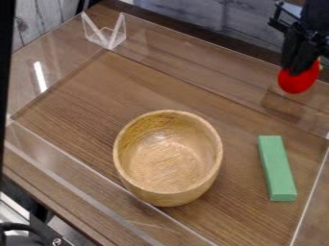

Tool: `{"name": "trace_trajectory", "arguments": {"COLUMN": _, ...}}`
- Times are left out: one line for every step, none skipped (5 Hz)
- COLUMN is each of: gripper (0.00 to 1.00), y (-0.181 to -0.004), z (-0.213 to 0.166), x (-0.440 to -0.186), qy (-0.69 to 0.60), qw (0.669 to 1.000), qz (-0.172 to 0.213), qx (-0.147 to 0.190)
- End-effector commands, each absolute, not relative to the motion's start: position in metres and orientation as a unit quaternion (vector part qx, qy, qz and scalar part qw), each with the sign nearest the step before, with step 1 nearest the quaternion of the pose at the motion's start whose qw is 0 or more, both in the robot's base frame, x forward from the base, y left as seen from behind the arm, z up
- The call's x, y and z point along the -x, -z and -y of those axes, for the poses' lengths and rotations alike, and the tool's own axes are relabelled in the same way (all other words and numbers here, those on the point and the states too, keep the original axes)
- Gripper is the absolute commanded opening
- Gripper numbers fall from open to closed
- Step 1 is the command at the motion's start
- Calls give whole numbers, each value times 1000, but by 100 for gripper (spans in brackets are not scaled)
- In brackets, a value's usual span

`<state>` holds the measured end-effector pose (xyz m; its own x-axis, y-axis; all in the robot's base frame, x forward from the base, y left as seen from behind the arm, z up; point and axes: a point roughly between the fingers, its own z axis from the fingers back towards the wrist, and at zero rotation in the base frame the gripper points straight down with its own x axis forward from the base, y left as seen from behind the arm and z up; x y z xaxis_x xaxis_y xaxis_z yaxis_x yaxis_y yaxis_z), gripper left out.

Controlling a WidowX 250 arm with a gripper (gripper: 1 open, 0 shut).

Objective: Move the red fruit to the left

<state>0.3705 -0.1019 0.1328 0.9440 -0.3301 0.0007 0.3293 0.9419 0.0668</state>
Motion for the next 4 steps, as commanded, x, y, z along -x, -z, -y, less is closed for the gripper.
{"name": "trace_trajectory", "arguments": {"gripper": 0, "y": -169, "z": 92, "x": -369, "qy": 165, "qw": 984, "qz": 61, "qx": -37}}
{"name": "trace_trajectory", "arguments": {"gripper": 0, "y": -164, "z": 94, "x": -368, "qy": 169, "qw": 984, "qz": 54, "qx": -28}}
{"name": "trace_trajectory", "arguments": {"gripper": 0, "y": -158, "z": 114, "x": -369, "qy": 153, "qw": 987, "qz": 48, "qx": -20}}
{"name": "trace_trajectory", "arguments": {"gripper": 0, "y": -159, "z": 82, "x": -369, "qy": 122, "qw": 990, "qz": 63, "qx": -26}}
